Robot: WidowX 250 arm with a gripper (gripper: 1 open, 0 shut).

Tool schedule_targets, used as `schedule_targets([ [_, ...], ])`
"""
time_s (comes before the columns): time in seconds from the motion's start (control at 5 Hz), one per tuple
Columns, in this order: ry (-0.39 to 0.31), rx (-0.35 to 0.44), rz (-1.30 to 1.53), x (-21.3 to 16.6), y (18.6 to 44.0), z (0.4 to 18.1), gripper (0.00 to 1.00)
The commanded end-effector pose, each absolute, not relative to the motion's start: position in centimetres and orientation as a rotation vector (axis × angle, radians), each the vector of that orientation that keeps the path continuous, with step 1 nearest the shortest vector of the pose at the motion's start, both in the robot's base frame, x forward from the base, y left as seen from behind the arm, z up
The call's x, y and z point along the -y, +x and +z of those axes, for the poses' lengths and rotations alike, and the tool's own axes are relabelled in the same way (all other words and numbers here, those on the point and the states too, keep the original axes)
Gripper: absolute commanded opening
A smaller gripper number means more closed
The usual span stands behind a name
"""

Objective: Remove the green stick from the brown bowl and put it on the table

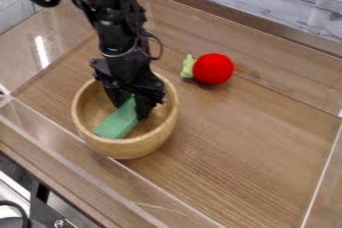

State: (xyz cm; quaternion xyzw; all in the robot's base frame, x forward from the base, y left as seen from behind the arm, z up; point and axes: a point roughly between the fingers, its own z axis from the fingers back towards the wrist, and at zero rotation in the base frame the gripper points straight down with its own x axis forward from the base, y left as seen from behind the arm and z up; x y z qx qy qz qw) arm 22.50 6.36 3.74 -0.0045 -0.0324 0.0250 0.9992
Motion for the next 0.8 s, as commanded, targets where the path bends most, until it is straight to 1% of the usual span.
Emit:
schedule_targets([
  [0.0,0.001,0.079,0.136,-7.04,22.65,5.04,0.00],
  [0.2,0.001,0.076,0.221,-7.39,22.73,5.62,0.00],
  [0.6,-0.004,0.074,0.227,-7.53,22.43,4.91,0.00],
])
